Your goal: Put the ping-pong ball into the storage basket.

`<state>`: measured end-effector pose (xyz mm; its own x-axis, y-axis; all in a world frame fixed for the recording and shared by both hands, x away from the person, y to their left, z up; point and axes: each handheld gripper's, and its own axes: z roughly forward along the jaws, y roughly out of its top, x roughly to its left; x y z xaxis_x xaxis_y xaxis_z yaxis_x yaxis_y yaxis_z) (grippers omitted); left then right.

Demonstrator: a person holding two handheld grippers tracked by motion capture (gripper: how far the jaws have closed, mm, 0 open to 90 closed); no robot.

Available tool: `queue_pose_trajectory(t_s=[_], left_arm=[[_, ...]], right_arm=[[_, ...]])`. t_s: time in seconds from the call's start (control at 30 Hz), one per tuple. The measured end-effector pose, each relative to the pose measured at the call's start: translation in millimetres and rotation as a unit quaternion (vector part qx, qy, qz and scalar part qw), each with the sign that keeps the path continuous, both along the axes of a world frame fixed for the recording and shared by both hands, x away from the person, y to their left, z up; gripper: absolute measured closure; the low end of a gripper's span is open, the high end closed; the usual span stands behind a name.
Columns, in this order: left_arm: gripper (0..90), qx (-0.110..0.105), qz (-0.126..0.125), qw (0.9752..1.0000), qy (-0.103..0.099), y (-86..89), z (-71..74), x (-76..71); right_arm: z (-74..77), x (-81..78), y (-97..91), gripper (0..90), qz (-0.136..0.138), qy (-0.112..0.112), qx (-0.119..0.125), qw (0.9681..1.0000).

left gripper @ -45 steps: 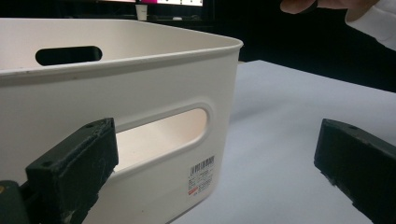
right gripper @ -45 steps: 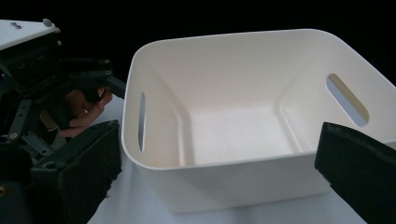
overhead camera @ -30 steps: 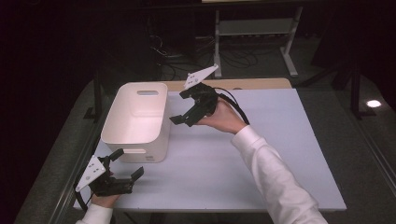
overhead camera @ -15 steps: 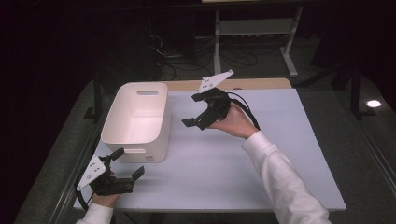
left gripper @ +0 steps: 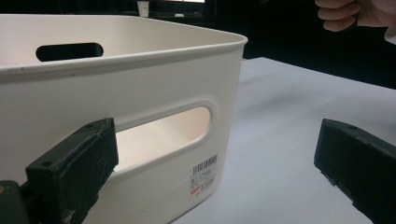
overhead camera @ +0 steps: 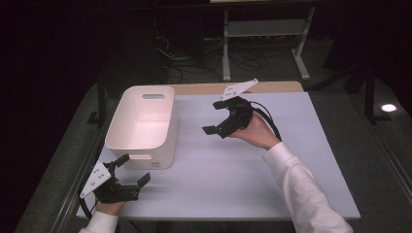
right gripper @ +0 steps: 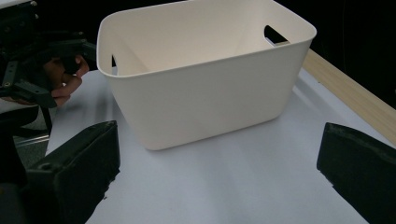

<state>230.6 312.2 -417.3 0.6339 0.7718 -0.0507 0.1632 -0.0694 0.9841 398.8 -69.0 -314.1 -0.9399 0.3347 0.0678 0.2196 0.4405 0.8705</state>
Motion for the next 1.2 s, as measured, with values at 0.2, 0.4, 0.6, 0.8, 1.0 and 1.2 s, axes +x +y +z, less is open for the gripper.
queue_pose_trajectory(t_s=[0.2,0.4,0.6,0.8,1.0,1.2], left_arm=[[0.0,0.001,0.001,1.0000,0.000,0.2,0.1,0.1],[0.0,0.003,0.002,1.0000,0.002,0.5,0.4,-0.3],[0.0,0.003,0.003,1.0000,0.001,0.5,0.5,-0.4],[0.0,0.003,0.003,1.0000,0.002,0.3,0.6,-0.6],[0.0,0.004,0.003,1.0000,0.002,0.3,0.5,-0.5],[0.0,0.005,0.004,1.0000,0.002,0.4,0.5,-0.4]], right_arm=[[-6.2,-1.7,-10.5,0.0,-0.009,0.010,0.017,0.9998],[-14.2,-4.5,-21.2,0.0,-0.018,0.017,0.021,0.9995],[-23.1,-7.2,-32.0,0.0,-0.029,0.022,0.022,0.9991],[-29.7,-10.1,-42.8,0.0,-0.041,0.024,0.032,0.9984],[-32.5,-12.6,-52.0,0.0,-0.048,0.023,0.035,0.9980],[-35.5,-14.0,-59.0,0.0,-0.054,0.021,0.038,0.9976]])
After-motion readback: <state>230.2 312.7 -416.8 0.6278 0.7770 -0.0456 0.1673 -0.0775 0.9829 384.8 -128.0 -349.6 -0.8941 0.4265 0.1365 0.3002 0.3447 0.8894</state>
